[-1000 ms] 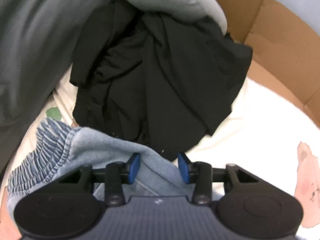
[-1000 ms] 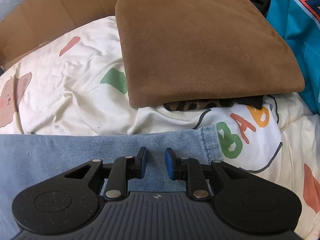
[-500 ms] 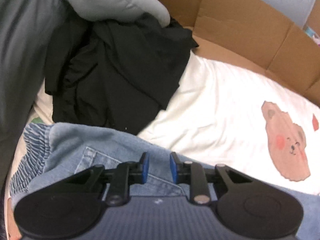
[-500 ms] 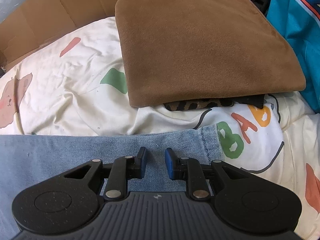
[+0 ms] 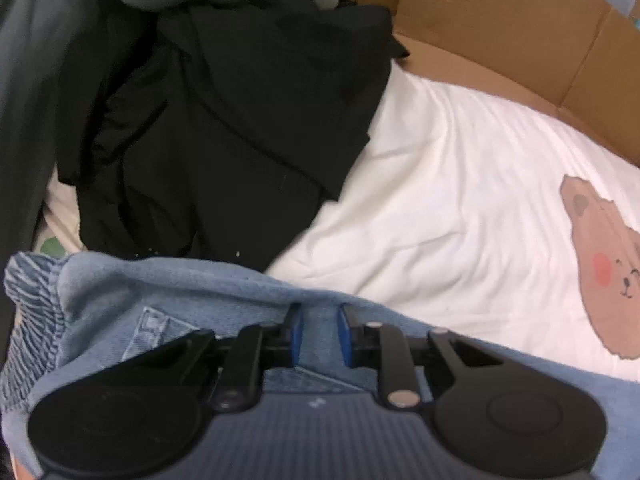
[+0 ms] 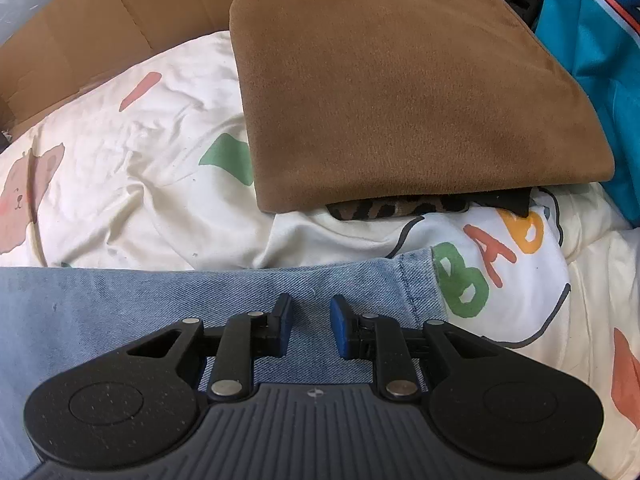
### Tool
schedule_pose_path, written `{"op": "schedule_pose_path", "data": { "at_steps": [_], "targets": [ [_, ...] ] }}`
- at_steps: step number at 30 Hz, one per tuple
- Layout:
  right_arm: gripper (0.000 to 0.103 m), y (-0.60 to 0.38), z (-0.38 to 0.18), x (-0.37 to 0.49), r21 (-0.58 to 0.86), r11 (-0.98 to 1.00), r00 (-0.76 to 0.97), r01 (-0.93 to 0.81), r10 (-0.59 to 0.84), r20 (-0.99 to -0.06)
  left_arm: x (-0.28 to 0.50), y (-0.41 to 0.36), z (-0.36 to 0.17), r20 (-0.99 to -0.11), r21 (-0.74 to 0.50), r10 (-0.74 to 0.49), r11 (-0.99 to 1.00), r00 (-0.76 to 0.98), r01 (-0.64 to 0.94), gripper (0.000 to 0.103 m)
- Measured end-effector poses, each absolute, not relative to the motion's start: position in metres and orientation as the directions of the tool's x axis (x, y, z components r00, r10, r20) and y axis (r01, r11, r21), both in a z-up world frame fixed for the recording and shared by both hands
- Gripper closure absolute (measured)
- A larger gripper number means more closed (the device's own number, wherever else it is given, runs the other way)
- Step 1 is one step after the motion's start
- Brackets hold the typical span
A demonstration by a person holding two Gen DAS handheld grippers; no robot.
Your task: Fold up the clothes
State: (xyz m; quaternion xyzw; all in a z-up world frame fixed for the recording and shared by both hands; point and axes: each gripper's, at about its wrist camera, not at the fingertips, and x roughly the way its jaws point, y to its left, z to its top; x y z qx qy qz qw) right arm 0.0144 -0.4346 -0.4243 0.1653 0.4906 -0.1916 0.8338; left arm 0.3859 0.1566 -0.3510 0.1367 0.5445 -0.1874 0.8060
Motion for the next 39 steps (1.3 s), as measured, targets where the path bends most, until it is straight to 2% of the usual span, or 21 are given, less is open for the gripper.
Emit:
{"op": "schedule_pose_path", "data": {
  "at_steps": [2, 6, 13, 16, 18, 24, 28, 33, 34, 39],
  "targets": [
    [0.075, -0.434, -0.425, 0.014, 0.089, 0.872, 0.448, 0.482, -0.157, -0.880, 0.386, 0.155, -0.355, -0.926, 0.027, -0.146, 0.895, 0.348, 0.446, 0.085],
    [0.075, -0.434, -0.427, 0.012, 0.090, 0.870, 0.450, 0.485, -0.160, -0.878, 0.383, 0.153, -0.348, -0.920, 0.028, -0.138, 0.910, 0.366, 0.414, 0.086],
    [0.075, -0.432, -0.425, 0.007, 0.091, 0.864, 0.454, 0.495, -0.168, -0.875, 0.375, 0.196, -0.301, -0.903, -0.004, -0.144, 0.945, 0.406, 0.327, 0.085],
    [0.075, -0.434, -0.425, 0.007, 0.089, 0.867, 0.453, 0.491, -0.167, -0.875, 0.377, 0.220, -0.287, -0.903, 0.009, -0.112, 0.960, 0.415, 0.279, 0.079],
    [0.075, -0.434, -0.425, 0.007, 0.086, 0.868, 0.451, 0.488, -0.166, -0.877, 0.376, 0.239, -0.279, -0.900, 0.021, -0.092, 0.967, 0.425, 0.253, 0.079],
    [0.074, -0.433, -0.422, 0.006, 0.077, 0.867, 0.439, 0.492, -0.171, -0.882, 0.373, 0.277, -0.283, -0.912, 0.042, -0.038, 0.981, 0.408, 0.187, 0.080],
    [0.074, -0.431, -0.421, 0.008, 0.054, 0.873, 0.426, 0.485, -0.181, -0.887, 0.374, 0.292, -0.307, -0.919, 0.063, -0.002, 0.986, 0.393, 0.153, 0.080],
    [0.073, -0.428, -0.419, 0.014, 0.011, 0.891, 0.396, 0.455, -0.192, -0.898, 0.382, 0.306, -0.335, -0.925, 0.049, 0.002, 0.992, 0.380, 0.115, 0.093],
    [0.072, -0.428, -0.418, 0.015, 0.002, 0.894, 0.391, 0.447, -0.194, -0.900, 0.384, 0.308, -0.338, -0.925, 0.051, 0.002, 0.992, 0.381, 0.119, 0.099],
    [0.071, -0.425, -0.420, 0.017, -0.023, 0.898, 0.372, 0.439, -0.205, -0.905, 0.395, 0.323, -0.349, -0.927, -0.002, -0.050, 0.992, 0.372, 0.129, 0.099]
  ]
}}
